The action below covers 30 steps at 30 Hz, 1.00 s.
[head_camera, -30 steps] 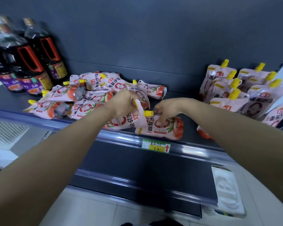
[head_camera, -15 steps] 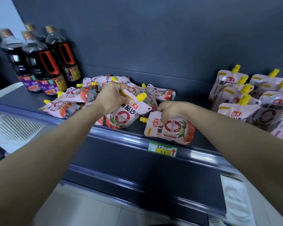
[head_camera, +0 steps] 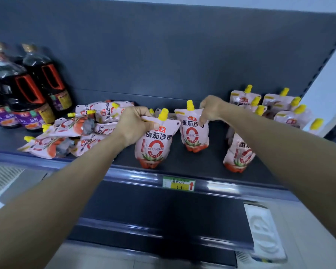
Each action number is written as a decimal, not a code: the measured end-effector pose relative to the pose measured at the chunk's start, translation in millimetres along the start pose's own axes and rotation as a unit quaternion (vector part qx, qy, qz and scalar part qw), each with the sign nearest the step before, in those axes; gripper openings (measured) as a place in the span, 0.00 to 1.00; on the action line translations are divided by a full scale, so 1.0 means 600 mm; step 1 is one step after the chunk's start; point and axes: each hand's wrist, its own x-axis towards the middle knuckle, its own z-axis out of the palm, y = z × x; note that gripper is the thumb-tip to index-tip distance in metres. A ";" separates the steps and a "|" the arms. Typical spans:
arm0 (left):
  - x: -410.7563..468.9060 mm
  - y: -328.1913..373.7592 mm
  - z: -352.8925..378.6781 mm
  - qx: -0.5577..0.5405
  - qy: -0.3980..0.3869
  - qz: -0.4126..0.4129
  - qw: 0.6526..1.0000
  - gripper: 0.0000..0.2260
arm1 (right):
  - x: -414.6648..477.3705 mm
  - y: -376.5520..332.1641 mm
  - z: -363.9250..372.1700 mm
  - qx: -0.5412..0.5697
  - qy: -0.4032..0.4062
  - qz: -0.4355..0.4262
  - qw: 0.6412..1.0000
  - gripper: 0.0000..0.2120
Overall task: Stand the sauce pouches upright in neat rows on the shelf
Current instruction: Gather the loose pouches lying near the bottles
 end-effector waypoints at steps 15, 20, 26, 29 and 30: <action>0.016 0.035 0.114 -0.003 -0.054 0.002 0.999 0.13 | 0.008 0.035 -0.036 -0.039 -0.081 -0.066 0.994 0.10; 0.006 0.039 0.129 -0.002 -0.062 0.001 0.998 0.13 | 0.009 0.035 -0.043 -0.049 -0.095 -0.072 0.992 0.12; -0.007 0.046 0.152 0.024 -0.065 0.004 0.998 0.09 | 0.004 0.037 -0.042 -0.055 -0.102 -0.089 0.989 0.14; -0.012 0.053 0.152 0.026 -0.076 -0.001 0.997 0.06 | 0.001 0.038 -0.044 -0.047 -0.102 -0.090 0.990 0.15; -0.014 0.055 0.149 0.025 -0.086 -0.004 0.996 0.06 | -0.001 0.037 -0.047 -0.044 -0.103 -0.087 0.990 0.15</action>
